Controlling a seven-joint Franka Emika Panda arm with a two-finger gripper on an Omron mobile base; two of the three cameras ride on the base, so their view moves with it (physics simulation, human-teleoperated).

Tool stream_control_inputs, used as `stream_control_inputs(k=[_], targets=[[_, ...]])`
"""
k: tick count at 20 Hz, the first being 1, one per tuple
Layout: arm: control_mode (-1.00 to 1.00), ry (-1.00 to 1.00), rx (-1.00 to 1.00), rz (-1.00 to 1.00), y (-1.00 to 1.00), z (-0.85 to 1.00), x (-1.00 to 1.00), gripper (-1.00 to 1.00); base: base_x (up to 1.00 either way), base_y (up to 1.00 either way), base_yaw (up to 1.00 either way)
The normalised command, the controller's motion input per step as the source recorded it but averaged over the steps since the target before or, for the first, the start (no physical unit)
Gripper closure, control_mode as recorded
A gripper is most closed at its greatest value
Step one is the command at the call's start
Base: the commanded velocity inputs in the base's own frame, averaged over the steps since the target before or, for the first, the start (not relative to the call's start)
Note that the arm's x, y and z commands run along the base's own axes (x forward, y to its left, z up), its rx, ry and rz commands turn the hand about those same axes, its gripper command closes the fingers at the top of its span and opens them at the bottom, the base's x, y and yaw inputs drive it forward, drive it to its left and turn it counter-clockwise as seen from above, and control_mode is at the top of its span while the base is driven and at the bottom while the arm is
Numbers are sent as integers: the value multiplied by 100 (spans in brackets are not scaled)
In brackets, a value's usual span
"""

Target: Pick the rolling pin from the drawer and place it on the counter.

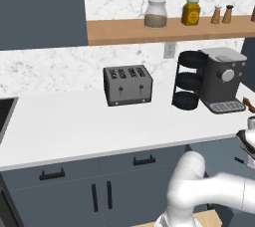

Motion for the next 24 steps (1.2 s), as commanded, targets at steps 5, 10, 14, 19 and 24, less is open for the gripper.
stream_control_inputs(k=[5, 10, 14, 19, 24], targets=[[-100, 0, 4, 39, 10, -19, -15, -100, 0, 0, 0], [-100, 0, 2, 22, 3, -12, 0, -100, 0, 0, 0], [-100, 3, 0, 17, -1, -39, 1, 100, 0, 0, 0], [-100, 8, 0, 10, -1, -25, -1, 100, 0, 0, 0], [-100, 11, 0, 7, 0, -1, -10, 100, 0, 0, 0]])
